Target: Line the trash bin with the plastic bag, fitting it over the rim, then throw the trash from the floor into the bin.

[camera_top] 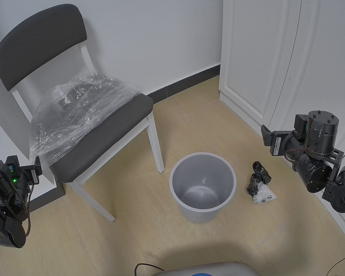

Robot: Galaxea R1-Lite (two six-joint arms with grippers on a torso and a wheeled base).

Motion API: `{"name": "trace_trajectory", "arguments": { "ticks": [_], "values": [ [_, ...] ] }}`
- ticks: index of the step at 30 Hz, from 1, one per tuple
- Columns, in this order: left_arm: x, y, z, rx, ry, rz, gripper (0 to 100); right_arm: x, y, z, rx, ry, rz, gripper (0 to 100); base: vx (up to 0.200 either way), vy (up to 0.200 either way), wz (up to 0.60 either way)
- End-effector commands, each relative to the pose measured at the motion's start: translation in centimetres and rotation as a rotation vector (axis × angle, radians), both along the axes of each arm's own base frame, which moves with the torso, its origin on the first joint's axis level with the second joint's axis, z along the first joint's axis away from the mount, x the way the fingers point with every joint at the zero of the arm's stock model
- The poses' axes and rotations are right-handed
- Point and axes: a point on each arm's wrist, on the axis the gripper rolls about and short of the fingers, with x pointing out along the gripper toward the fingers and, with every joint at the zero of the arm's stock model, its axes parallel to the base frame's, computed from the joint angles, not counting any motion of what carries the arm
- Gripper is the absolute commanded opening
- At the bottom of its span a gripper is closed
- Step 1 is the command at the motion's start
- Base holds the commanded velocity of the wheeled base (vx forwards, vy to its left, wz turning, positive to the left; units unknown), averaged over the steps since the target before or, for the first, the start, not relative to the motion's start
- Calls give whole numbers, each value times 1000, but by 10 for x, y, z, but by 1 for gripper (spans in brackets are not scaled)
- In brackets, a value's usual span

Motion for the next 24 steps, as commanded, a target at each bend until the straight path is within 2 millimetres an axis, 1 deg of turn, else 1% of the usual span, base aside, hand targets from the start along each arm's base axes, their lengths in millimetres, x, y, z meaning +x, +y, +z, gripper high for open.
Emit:
{"name": "trace_trajectory", "arguments": {
  "ticks": [1, 4, 5, 8, 16, 24],
  "values": [
    [6, 0, -9, -8, 23, -3, 100, 0, 0, 0, 0, 0, 1, 100, 0, 0, 0],
    [9, 1, -14, -10, 40, -1, 100, 0, 0, 0, 0, 0, 1, 100, 0, 0, 0],
    [11, 2, -20, -13, 60, 0, 100, -1, 0, 0, 0, 0, 1, 100, 0, 0, 0],
    [12, 4, -25, -15, 73, -21, 100, 0, 0, 0, 1, -1, 1, 100, 0, 0, 0],
    [16, 10, -24, -20, 60, -30, 100, 0, 0, 0, 1, -1, -1, 100, 0, 0, 0],
    [29, 12, -22, -67, 4, -33, 100, 0, 0, 0, 0, 0, -1, 100, 0, 0, 0]
  ]
}}
